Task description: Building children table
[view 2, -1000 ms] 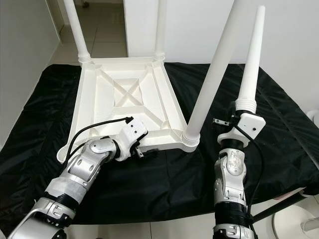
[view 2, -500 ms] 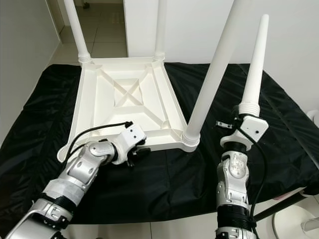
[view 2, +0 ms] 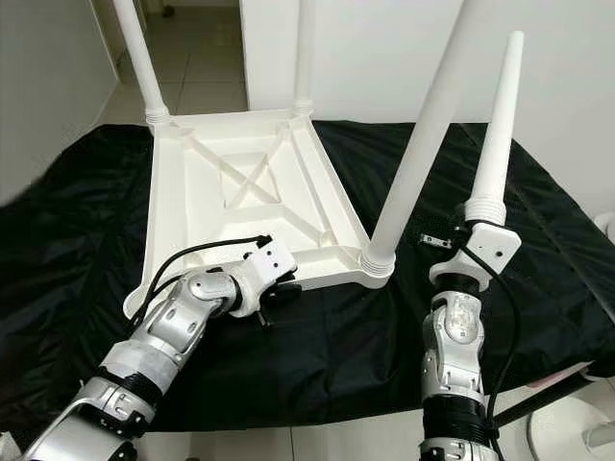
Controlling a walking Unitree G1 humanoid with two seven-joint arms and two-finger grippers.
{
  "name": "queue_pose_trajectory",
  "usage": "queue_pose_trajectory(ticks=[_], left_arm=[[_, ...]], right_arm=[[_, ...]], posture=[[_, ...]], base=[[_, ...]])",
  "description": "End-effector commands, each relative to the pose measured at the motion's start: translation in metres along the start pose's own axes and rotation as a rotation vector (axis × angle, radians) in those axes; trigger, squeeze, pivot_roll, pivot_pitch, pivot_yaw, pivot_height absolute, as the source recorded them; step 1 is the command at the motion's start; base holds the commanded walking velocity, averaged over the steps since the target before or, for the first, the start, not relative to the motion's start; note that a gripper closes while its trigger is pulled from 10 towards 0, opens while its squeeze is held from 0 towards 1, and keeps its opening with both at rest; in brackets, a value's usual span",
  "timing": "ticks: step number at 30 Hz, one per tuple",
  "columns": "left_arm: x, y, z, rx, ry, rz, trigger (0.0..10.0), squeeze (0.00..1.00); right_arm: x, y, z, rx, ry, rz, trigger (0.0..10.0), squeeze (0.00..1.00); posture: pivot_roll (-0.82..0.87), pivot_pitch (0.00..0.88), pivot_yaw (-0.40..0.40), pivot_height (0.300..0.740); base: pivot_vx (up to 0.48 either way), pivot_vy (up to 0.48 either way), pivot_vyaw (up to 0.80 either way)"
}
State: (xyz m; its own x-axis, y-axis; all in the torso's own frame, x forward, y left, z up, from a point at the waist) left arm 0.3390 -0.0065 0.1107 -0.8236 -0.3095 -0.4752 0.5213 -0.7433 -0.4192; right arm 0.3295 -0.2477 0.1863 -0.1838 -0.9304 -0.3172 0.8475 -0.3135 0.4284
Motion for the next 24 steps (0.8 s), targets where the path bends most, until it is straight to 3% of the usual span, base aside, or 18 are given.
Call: queue_pose_trajectory(ticks=[1,6,7,13,14,15,17,19,20,21,24], left_arm=[[-0.014,0.007,0.016,-0.007,0.036,0.166,0.0,0.00],[-0.013,0.011,0.022,0.006,0.038,0.165,0.2,0.00],[-0.012,0.012,0.022,-0.001,0.048,0.163,10.0,0.00],[-0.013,0.011,0.021,0.012,-0.001,0.159,10.0,0.01],[-0.014,0.010,0.022,0.024,-0.014,0.155,10.0,0.54],[-0.013,0.008,0.028,0.068,-0.027,0.138,10.0,1.00],[-0.012,0.002,0.046,0.183,-0.023,0.117,10.0,1.00],[-0.011,-0.001,0.054,0.233,-0.015,0.110,10.0,1.00],[-0.009,-0.006,0.063,0.291,-0.012,0.093,10.0,0.00],[-0.009,-0.006,0.063,0.291,-0.012,0.093,10.0,0.00],[0.000,-0.022,0.089,0.459,-0.004,0.019,10.0,0.00]], right_arm=[[-0.004,0.001,0.005,0.022,-0.001,0.007,10.0,0.00],[-0.004,0.001,0.004,0.023,-0.003,0.005,10.0,0.00],[-0.004,0.001,0.004,0.024,-0.005,0.005,10.0,0.00],[-0.004,0.001,0.005,0.029,-0.008,0.004,10.0,0.00],[-0.005,0.001,0.005,0.030,-0.009,0.006,10.0,0.00],[-0.008,0.002,0.007,0.038,-0.016,0.018,10.0,0.00],[-0.017,0.005,0.013,0.065,-0.031,0.056,10.0,0.00],[-0.021,0.006,0.015,0.078,-0.037,0.075,10.0,0.00],[-0.026,0.007,0.020,0.099,-0.045,0.095,10.0,0.00],[-0.026,0.007,0.020,0.099,-0.045,0.095,10.0,0.00],[-0.044,0.012,0.037,0.179,-0.091,0.174,10.0,0.00]], posture=[[-0.07,0.000,0.012,0.740],[-0.07,0.000,0.015,0.740],[-0.07,0.000,0.019,0.740],[-0.07,0.000,0.023,0.740],[-0.07,0.000,0.023,0.740],[-0.07,0.000,0.023,0.740],[-0.07,0.000,0.027,0.740],[-0.07,0.000,0.027,0.740],[-0.06,0.000,0.033,0.740],[-0.06,0.000,0.033,0.740],[-0.06,0.000,0.033,0.740]], base=[[0.000,0.000,0.00],[0.000,0.000,0.00],[0.000,0.000,0.00],[0.000,0.000,0.00],[0.000,0.000,0.00],[0.000,0.000,0.00],[0.000,0.000,0.00],[0.000,0.000,0.00],[0.000,0.000,0.00],[0.000,0.000,0.00],[0.000,0.000,0.00]])
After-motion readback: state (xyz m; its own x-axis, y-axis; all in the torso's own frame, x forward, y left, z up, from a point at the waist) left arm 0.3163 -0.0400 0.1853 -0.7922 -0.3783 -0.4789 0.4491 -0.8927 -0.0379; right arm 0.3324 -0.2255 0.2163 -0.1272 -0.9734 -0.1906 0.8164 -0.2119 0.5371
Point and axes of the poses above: a point about 5 cm out from each wrist's last joint towards the gripper, its own y axis pointing out of the wrist towards the gripper, its own z axis along the axis of the wrist's last joint, x = y × z, the point moved 4 cm from there along y, pointing out of the wrist towards the gripper, and after that the axes turned 14 degrees about y, right-handed, at the moved point
